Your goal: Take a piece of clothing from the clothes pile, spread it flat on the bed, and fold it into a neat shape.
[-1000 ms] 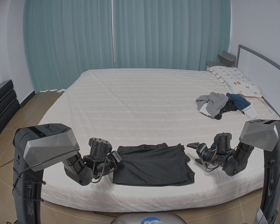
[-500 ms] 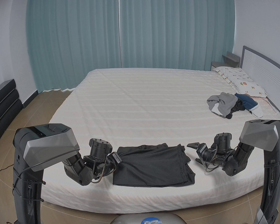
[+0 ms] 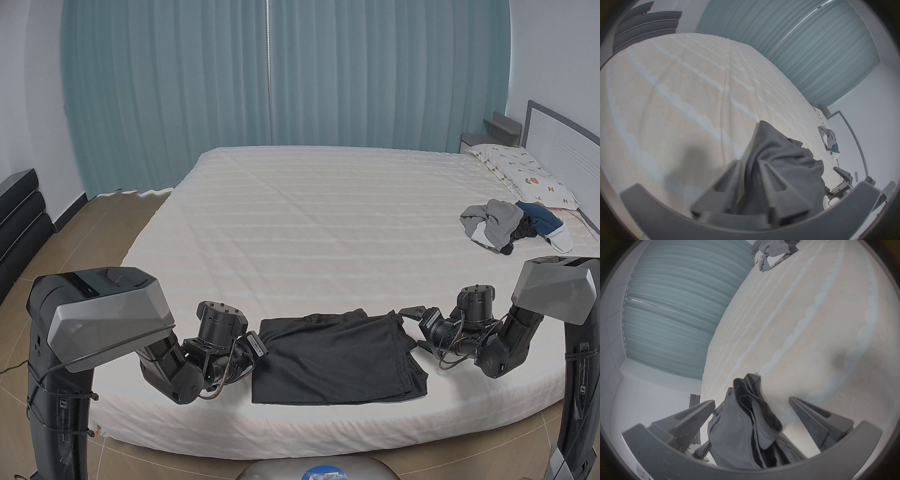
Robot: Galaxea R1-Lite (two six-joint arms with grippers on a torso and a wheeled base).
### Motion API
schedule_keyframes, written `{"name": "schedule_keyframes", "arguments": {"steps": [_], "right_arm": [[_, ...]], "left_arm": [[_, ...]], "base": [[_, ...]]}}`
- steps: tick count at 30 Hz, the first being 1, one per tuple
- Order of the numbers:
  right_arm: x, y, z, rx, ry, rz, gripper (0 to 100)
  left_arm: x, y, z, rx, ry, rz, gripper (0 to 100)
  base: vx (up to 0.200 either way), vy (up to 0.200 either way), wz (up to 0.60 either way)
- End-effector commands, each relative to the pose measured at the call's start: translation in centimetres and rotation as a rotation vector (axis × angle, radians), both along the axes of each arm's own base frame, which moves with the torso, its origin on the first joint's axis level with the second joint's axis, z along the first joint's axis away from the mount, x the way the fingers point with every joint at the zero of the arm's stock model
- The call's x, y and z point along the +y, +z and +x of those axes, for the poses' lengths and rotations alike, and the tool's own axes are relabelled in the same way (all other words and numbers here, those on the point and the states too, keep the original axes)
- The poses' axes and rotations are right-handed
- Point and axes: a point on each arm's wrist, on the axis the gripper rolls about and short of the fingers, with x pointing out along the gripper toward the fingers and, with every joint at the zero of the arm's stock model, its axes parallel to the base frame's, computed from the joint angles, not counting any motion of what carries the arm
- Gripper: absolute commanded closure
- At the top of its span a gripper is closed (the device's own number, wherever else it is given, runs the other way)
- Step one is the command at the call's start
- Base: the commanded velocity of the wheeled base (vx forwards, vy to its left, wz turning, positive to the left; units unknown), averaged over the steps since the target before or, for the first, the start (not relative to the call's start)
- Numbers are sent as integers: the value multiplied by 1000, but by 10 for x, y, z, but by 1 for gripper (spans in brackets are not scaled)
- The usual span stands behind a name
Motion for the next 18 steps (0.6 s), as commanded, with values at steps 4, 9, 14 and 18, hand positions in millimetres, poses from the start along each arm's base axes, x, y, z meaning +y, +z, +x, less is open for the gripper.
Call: {"name": "schedule_keyframes", "arguments": {"steps": [4, 9, 14, 18], "right_arm": [[0, 0, 0, 0, 1, 0, 0], [0, 0, 0, 0, 1, 0, 0], [0, 0, 0, 0, 1, 0, 0], [0, 0, 0, -2, 1, 1, 0]], "left_arm": [[-7, 3, -3, -11, -20, -8, 0], [-9, 9, 12, -61, -5, -37, 0], [-14, 9, 37, -109, 13, -61, 0], [-17, 0, 44, -110, 11, -61, 0]], "base": [[0, 0, 0], [0, 0, 0], [0, 0, 0], [0, 0, 0]]}}
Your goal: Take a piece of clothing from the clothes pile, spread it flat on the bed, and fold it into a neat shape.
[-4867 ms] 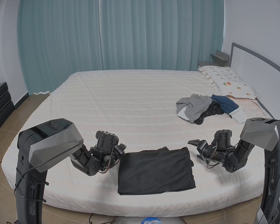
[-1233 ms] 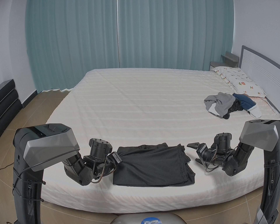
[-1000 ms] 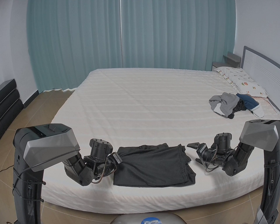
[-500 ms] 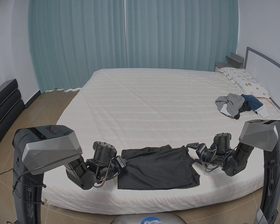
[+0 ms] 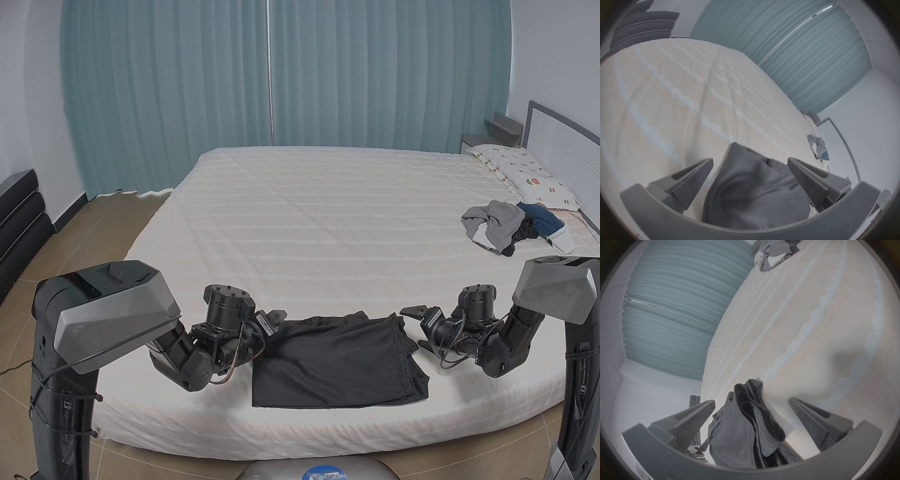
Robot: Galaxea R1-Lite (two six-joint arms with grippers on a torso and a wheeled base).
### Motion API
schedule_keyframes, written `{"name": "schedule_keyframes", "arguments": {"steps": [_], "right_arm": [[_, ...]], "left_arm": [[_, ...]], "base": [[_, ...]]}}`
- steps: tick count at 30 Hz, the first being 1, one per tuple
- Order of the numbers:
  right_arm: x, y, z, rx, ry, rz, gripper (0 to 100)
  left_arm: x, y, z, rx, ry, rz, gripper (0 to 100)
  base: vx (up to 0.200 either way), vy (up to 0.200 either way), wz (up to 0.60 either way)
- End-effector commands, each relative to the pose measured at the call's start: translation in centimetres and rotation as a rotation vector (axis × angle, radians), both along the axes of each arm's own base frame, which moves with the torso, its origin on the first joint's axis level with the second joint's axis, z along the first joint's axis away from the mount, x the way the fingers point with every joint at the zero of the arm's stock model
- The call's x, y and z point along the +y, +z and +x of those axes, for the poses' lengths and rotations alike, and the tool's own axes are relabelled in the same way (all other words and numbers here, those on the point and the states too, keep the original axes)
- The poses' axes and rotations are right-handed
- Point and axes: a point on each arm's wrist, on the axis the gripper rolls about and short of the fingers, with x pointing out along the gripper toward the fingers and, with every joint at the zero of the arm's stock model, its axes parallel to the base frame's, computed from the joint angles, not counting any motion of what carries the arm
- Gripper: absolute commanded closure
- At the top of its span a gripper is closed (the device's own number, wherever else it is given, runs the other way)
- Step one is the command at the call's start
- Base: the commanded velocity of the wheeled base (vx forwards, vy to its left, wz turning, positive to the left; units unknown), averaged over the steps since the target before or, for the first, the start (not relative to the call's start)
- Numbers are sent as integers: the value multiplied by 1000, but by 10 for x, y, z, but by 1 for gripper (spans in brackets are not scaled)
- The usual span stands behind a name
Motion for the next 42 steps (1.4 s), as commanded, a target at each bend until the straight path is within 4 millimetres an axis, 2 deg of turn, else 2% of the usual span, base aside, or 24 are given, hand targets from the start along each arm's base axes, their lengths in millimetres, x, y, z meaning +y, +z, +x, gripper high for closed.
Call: {"name": "schedule_keyframes", "arguments": {"steps": [1, 2, 12, 17, 30, 32, 33, 34, 35, 36, 37, 40, 42], "right_arm": [[0, -1, 0, 2, 1, 0, 0], [0, -1, 0, 2, 1, 0, 0], [0, 0, 0, -1, 1, 0, 0], [0, 0, 0, -2, 0, 2, 0], [0, 2, 1, -9, -2, 1, 0], [-4, 18, 2, -55, -22, -3, 0], [-6, 33, 1, -88, -37, -11, 0], [-6, 33, 1, -88, -37, -11, 0], [-14, 61, -6, -149, -48, -46, 0], [-15, 69, -10, -164, -44, -62, 0], [-20, 95, -25, -219, -25, -126, 0], [-27, 118, -45, -260, -23, -181, 0], [-34, 147, -76, -327, -36, -238, 0]], "left_arm": [[-3, -15, 11, 6, 3, 3, 0], [-3, -15, 11, 6, 3, 3, 100], [9, -16, 24, -10, 62, -6, 100], [14, -16, 27, -25, 124, 12, 100], [21, -12, 28, -30, 152, 6, 100], [33, 7, 29, -52, 193, -35, 100], [40, 20, 29, -70, 210, -47, 100], [40, 20, 29, -70, 210, -47, 100], [51, 42, 26, -107, 230, -60, 100], [53, 50, 25, -122, 231, -61, 100], [62, 74, 20, -172, 234, -47, 100], [75, 100, 12, -217, 236, -14, 100], [85, 138, -1, -286, 235, 8, 100]], "base": [[0, 0, 0], [0, 0, 0], [0, 0, 0], [0, 0, 0], [0, 0, 0], [0, 0, 0], [0, 0, 0], [0, 0, 0], [0, 0, 0], [0, 0, 0], [0, 0, 0], [0, 0, 0], [0, 0, 0]]}}
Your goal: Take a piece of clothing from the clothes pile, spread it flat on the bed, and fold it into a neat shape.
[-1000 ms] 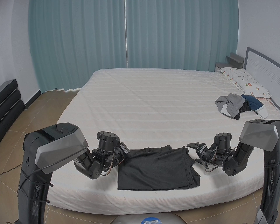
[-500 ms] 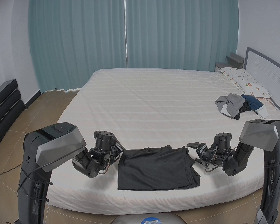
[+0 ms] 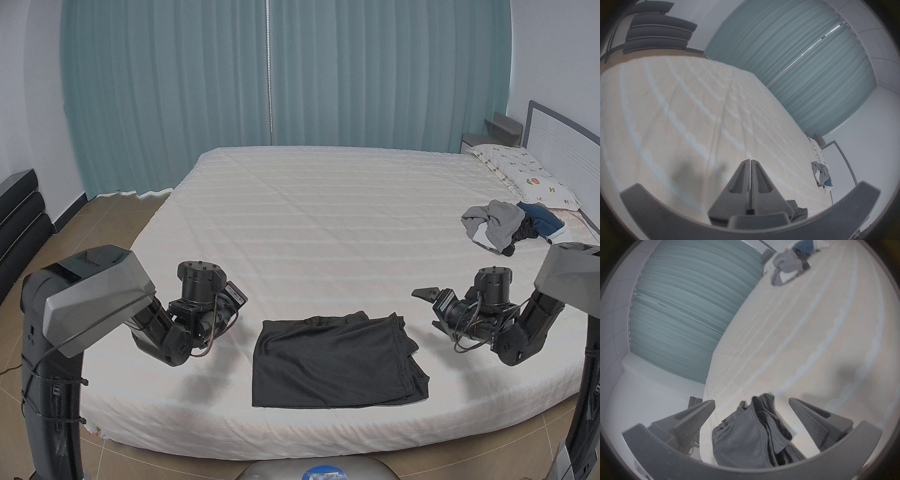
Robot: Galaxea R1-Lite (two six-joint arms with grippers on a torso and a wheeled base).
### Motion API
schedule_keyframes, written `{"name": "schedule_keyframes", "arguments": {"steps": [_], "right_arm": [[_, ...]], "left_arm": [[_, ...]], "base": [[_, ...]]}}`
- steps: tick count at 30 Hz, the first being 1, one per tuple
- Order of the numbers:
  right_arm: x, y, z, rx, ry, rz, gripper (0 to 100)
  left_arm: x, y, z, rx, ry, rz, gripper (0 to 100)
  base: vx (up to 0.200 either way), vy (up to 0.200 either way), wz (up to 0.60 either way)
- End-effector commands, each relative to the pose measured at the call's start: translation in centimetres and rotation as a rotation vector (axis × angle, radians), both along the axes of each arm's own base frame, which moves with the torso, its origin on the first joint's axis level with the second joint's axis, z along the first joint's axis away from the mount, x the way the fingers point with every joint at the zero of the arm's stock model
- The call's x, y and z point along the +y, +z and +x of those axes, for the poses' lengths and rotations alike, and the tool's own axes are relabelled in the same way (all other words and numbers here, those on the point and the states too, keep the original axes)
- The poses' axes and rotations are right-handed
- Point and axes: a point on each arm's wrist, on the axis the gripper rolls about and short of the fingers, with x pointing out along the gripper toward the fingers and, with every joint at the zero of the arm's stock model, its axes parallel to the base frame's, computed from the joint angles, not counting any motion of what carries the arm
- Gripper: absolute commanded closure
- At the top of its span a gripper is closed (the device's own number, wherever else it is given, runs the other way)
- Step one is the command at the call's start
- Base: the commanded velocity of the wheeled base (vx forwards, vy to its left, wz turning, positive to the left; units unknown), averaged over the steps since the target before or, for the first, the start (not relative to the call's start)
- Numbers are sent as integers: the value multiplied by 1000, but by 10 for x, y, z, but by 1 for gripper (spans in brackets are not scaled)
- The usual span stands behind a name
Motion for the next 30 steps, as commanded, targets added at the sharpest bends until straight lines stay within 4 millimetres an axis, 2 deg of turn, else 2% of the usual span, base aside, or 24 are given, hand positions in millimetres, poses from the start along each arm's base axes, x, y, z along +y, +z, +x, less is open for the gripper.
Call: {"name": "schedule_keyframes", "arguments": {"steps": [1, 3, 4, 6, 7, 8, 9, 12, 14, 16, 17, 24, 25, 26, 30], "right_arm": [[-23, 100, -75, -230, -32, -153, 0], [-31, 120, -97, -293, -67, -211, 0], [-31, 120, -97, -293, -67, -211, 0], [-40, 143, -134, -380, -103, -318, 0], [-43, 150, -150, -411, -103, -352, 0], [-45, 152, -158, -425, -103, -367, 0], [-47, 154, -179, -454, -97, -397, 0], [-50, 149, -220, -486, -70, -434, 0], [-52, 149, -237, -515, -64, -437, 0], [-53, 149, -240, -520, -63, -436, 0], [-57, 147, -261, -531, -69, -441, 0], [-59, 116, -320, -546, 43, -541, 0], [-59, 116, -321, -548, 46, -544, 0], [-59, 109, -334, -556, 68, -587, 0], [-61, 95, -355, -563, 86, -646, 0]], "left_arm": [[40, 117, -34, -214, 37, 40, 100], [46, 145, -52, -252, 44, 52, 100], [46, 145, -52, -252, 44, 52, 100], [56, 176, -90, -295, 48, 68, 100], [60, 185, -105, -318, 45, 81, 100], [63, 188, -113, -328, 43, 89, 100], [68, 194, -132, -354, 39, 109, 100], [81, 199, -180, -397, 35, 152, 100], [88, 204, -206, -442, 36, 166, 100], [90, 206, -213, -458, 37, 168, 100], [100, 214, -249, -530, 57, 195, 100], [118, 196, -310, -545, 140, 332, 100], [119, 195, -311, -545, 142, 334, 100], [123, 192, -326, -562, 147, 347, 100], [130, 180, -351, -541, 164, 390, 100]], "base": [[0, 0, 0], [0, 0, 0], [0, 0, 0], [0, 0, 0], [0, 0, 0], [0, 0, 0], [0, 0, 0], [0, 0, 0], [0, 0, 0], [0, 0, 0], [0, 0, 0], [0, 0, 0], [0, 0, 0], [0, 0, 0], [0, 0, 0]]}}
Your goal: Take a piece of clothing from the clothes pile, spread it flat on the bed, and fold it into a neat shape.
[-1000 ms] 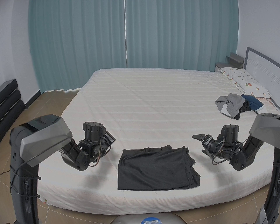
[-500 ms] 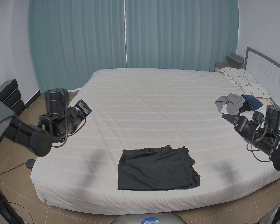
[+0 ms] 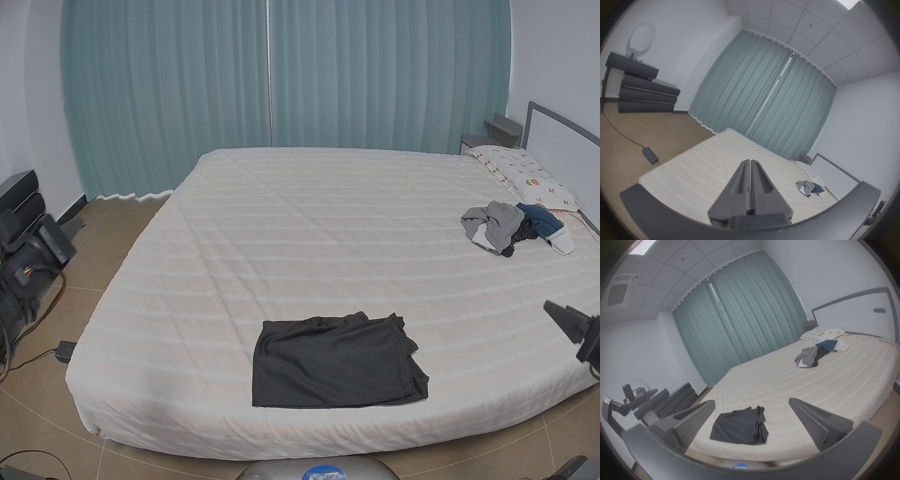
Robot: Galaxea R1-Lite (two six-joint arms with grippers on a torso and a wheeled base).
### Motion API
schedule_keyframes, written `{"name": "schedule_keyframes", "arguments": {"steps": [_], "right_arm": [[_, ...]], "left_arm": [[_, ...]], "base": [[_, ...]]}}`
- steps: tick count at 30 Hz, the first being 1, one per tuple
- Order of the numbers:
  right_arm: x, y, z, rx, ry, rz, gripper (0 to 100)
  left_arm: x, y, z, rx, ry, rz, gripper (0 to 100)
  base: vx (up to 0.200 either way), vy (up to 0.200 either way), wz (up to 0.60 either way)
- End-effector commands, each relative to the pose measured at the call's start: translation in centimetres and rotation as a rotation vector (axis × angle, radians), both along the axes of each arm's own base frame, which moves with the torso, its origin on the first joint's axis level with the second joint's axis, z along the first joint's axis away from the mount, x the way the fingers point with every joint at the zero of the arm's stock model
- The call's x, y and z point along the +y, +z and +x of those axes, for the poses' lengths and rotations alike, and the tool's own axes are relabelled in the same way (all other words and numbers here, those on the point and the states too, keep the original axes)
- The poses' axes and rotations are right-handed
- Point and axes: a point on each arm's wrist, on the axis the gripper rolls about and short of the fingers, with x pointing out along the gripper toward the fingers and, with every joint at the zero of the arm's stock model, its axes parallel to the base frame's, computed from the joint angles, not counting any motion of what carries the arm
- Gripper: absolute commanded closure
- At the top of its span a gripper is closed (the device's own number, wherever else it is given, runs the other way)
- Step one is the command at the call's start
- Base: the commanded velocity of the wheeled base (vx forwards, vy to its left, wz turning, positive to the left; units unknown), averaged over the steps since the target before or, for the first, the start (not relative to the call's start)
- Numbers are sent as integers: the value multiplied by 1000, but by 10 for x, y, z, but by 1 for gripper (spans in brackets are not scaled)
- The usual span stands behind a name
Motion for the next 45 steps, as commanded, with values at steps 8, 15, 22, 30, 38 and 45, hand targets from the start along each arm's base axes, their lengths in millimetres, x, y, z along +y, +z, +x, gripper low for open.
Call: {"name": "schedule_keyframes", "arguments": {"steps": [8, 15, 22, 30, 38, 45], "right_arm": [[-9, -57, -104, -180, 123, -206, 0], [-9, -56, -104, -187, 124, -239, 0], [-10, -52, -106, -175, 33, -265, 0], [-10, -45, -109, -198, 32, -266, 0], [-11, -14, -121, -231, 13, -298, 0], [-14, -38, -119, -124, -5, -322, 0]], "left_arm": [[37, -42, -128, -27, 95, 122, 100], [41, -49, -145, -29, 202, 196, 100], [42, -61, -165, -68, 260, 328, 100], [42, -81, -188, -45, 328, 436, 100], [39, -90, -199, -44, 382, 528, 100], [40, -103, -194, 22, 369, 535, 100]], "base": [[0, 0, 0], [0, 0, 0], [0, 0, 0], [0, 0, 0], [0, 0, 0], [0, 0, 0]]}}
